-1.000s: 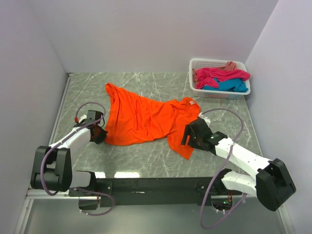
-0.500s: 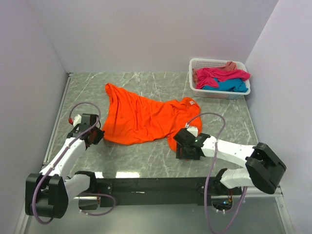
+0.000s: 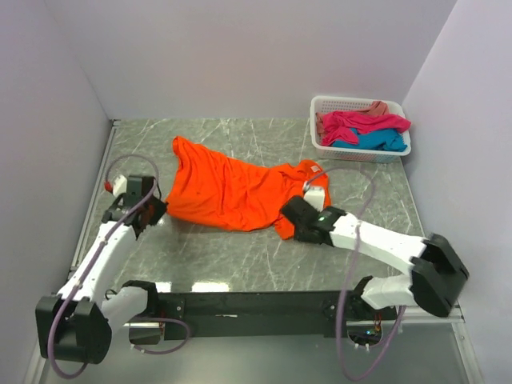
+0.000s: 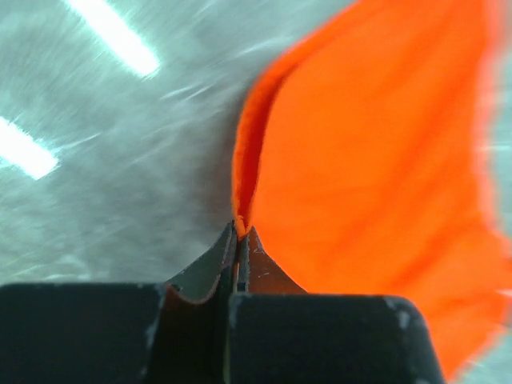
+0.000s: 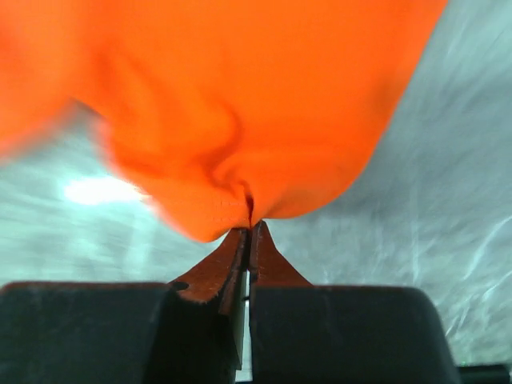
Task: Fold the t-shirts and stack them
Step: Flatten the tshirt out
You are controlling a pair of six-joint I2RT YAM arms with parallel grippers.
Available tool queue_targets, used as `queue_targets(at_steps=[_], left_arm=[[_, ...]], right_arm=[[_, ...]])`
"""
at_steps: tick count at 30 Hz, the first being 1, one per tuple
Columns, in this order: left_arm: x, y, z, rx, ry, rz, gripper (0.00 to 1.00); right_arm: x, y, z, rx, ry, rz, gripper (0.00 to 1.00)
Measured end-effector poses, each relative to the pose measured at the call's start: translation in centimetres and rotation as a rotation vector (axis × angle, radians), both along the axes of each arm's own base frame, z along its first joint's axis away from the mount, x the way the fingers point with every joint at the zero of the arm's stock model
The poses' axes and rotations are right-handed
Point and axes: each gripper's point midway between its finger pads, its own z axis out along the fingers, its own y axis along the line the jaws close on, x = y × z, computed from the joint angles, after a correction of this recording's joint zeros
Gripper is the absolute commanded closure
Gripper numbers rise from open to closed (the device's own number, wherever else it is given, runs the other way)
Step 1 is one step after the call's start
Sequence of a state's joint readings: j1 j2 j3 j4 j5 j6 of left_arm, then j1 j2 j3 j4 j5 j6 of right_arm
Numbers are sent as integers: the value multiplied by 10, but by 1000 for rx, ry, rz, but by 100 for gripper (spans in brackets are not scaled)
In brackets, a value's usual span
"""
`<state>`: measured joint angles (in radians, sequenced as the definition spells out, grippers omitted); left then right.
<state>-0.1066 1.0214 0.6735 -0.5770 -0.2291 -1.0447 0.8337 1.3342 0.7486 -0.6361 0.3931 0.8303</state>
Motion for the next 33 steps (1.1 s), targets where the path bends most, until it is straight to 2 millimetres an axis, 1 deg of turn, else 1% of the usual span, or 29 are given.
queue_targets(at_steps=[1,2,3,4,5,6,7,8,10,12,13,14,16,17,18,20,22,24,25,27,29,31,33], left_arm=[[6,0,13,-1,-31,1,99],[13,-1,36,-4,-82,0,99],[21,-2,58,-8,-137,1,99],[29,-3,88,-12,-209,2,99],[34,-3,115,-15,-272,5,99],[38,-2,146,-18,-344,11,99],[40,-1,179,-22,-425,17,99],[38,1,210,-23,-495,28,99],[30,6,269,-28,-632,46,99],[14,10,327,-34,-766,58,99],[2,13,356,-37,-836,63,99],[-6,14,376,-40,-884,64,99],[-31,18,421,-38,-995,60,99],[-45,19,441,-37,-1045,56,99],[-60,20,460,-36,-1099,48,99],[-88,20,491,-35,-1194,24,99],[-120,18,519,-37,-1289,-13,99],[-138,16,533,-36,-1347,-40,99],[-145,15,537,-33,-1367,-51,99],[-148,14,539,-26,-1377,-66,99],[-140,12,535,-13,-1358,-78,99],[-122,10,526,3,-1323,-83,99],[-94,7,508,22,-1260,-87,99]], right_arm=[[8,1,15,10,-43,-6,100],[19,3,38,35,-109,-15,100],[32,4,65,66,-187,-29,100],[43,4,98,104,-269,-45,100],[53,3,133,145,-360,-63,100],[61,-1,170,186,-451,-80,100],[65,-6,207,228,-539,-99,100],[65,-14,242,266,-622,-116,100],[56,-35,309,348,-776,-142,100],[40,-56,362,418,-898,-154,100],[30,-68,388,450,-957,-154,100],[20,-79,412,479,-1009,-151,100],[-6,-104,461,548,-1118,-138,100],[-19,-115,481,576,-1166,-128,100],[-30,-124,497,602,-1201,-116,100],[-54,-139,530,652,-1275,-71,100],[-74,-148,551,681,-1325,-10,100],[-89,-153,564,694,-1356,45,100],[-94,-155,568,694,-1368,64,100],[-97,-156,572,675,-1380,89,100],[-92,-156,569,635,-1378,86,100],[-79,-153,562,579,-1359,62,100],[-58,-148,545,498,-1326,10,100]])
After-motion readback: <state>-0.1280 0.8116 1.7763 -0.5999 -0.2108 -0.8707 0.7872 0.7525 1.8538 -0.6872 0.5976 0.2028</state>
